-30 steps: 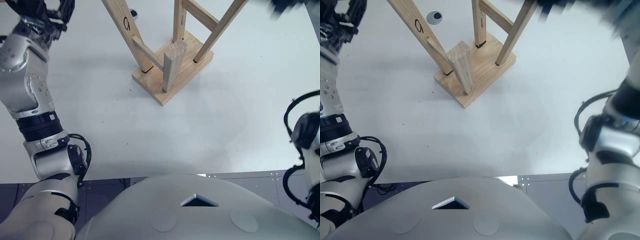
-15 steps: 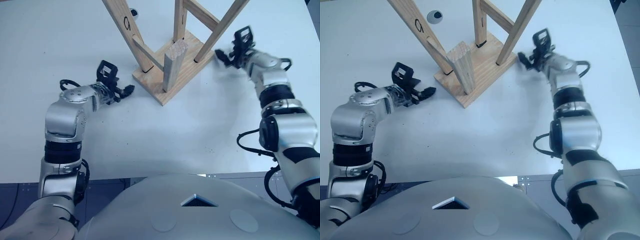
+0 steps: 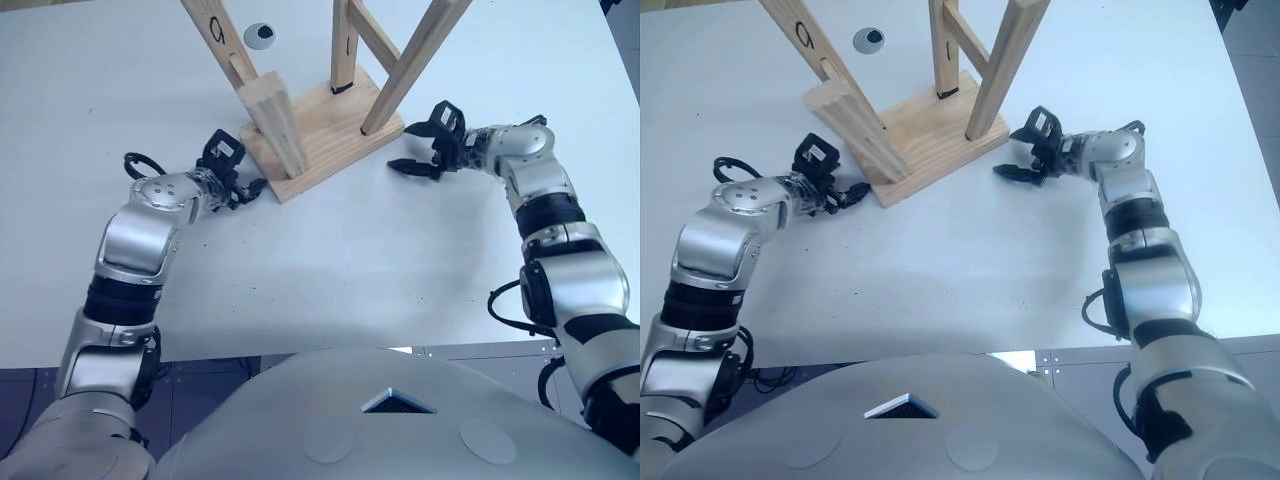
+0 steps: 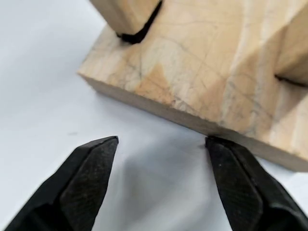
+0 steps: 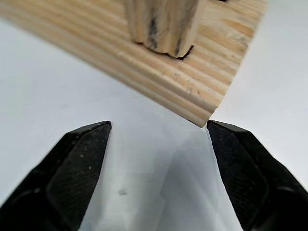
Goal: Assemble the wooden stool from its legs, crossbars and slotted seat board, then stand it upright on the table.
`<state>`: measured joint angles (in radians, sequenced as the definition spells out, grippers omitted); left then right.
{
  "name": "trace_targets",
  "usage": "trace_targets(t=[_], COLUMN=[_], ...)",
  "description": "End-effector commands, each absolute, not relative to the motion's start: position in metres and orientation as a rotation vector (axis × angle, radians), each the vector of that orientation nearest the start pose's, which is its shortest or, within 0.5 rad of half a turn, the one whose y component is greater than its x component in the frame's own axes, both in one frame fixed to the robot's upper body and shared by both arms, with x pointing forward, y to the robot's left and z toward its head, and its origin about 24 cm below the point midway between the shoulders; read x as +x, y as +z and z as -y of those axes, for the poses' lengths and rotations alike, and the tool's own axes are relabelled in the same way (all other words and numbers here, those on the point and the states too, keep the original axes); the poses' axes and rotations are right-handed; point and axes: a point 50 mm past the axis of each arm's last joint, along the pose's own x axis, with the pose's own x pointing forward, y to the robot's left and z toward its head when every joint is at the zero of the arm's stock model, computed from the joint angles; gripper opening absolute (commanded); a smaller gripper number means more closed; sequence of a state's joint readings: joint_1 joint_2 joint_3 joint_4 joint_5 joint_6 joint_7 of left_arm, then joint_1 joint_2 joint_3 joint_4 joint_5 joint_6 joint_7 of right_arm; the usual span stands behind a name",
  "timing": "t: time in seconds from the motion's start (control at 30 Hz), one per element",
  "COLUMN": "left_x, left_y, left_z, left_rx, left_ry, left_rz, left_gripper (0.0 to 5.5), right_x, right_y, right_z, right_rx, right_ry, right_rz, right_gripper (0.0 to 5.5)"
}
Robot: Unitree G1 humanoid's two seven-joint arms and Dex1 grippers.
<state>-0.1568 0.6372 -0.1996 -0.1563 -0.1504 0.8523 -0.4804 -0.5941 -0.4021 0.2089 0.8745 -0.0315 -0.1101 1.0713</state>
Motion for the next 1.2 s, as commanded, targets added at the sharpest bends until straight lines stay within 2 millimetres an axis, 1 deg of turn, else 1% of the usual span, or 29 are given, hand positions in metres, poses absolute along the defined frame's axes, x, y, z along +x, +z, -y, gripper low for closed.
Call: trace_targets(t=[0.03,0.1,0.17,0.23,0.3,0.37,0.4,0.47,0.5,0.57,0.63,0.7,0.8,0.9,0.93,1.0,1.03,1.1,1.17,1.2], left_x=[0.249,0.254,0.26,0.268,0.277,0.287,0.291,0.297,0.3,0.301,0.298,0.29,0.274,0.264,0.266,0.276,0.281,0.285,0.283,0.28], left_y=[0.041,0.045,0.047,0.049,0.045,0.034,0.028,0.02,0.018,0.016,0.016,0.018,0.019,0.02,0.022,0.032,0.039,0.047,0.053,0.057], left_z=[-0.24,-0.247,-0.252,-0.253,-0.248,-0.241,-0.235,-0.224,-0.217,-0.209,-0.205,-0.203,-0.19,-0.186,-0.19,-0.208,-0.221,-0.236,-0.243,-0.244], left_rx=[0.409,0.411,0.411,0.403,0.364,0.343,0.333,0.317,0.313,0.303,0.277,0.259,0.25,0.251,0.251,0.28,0.29,0.289,0.27,0.257], left_ry=[-0.381,-0.346,-0.313,-0.286,-0.272,-0.253,-0.251,-0.262,-0.282,-0.325,-0.357,-0.391,-0.452,-0.459,-0.436,-0.357,-0.32,-0.288,-0.299,-0.333], left_rz=[-0.808,-0.796,-0.785,-0.761,-0.744,-0.746,-0.749,-0.748,-0.745,-0.744,-0.748,-0.751,-0.765,-0.773,-0.757,-0.7,-0.681,-0.668,-0.656,-0.637], left_gripper=[3.37,3.37,3.37,3.37,3.37,3.37,3.37,3.37,3.37,3.37,3.37,3.37,3.37,3.37,3.37,3.37,3.37,3.37,3.37,3.37], right_x=[0.326,0.333,0.341,0.352,0.362,0.362,0.359,0.353,0.348,0.339,0.33,0.323,0.319,0.309,0.306,0.299,0.293,0.283,0.278,0.279], right_y=[0.024,0.03,0.034,0.037,0.037,0.025,0.017,0.006,0.001,-0.006,-0.009,-0.008,-0.001,0.002,0.004,0.012,0.017,0.024,0.03,0.035], right_z=[0.198,0.216,0.227,0.228,0.213,0.184,0.167,0.143,0.133,0.123,0.127,0.14,0.164,0.177,0.179,0.181,0.18,0.177,0.176,0.181], right_rx=[-0.507,-0.582,-0.662,-0.754,-0.699,-0.576,-0.535,-0.486,-0.471,-0.449,-0.435,-0.411,-0.37,-0.361,-0.352,-0.29,-0.274,-0.27,-0.293,-0.304], right_ry=[0.96,0.853,0.746,0.604,0.497,0.493,0.522,0.591,0.654,0.784,0.92,1.0,0.961,0.943,0.943,0.952,0.978,1.027,1.034,1.002], right_rz=[-0.523,-0.546,-0.577,-0.564,-0.508,-0.491,-0.493,-0.501,-0.508,-0.525,-0.55,-0.562,-0.547,-0.567,-0.575,-0.582,-0.584,-0.596,-0.596,-0.578], right_gripper=[3.67,3.67,3.67,3.67,3.67,3.67,3.67,3.67,3.67,3.67,3.67,3.67,3.67,3.67,3.67,3.67,3.67,3.67,3.67,3.67])
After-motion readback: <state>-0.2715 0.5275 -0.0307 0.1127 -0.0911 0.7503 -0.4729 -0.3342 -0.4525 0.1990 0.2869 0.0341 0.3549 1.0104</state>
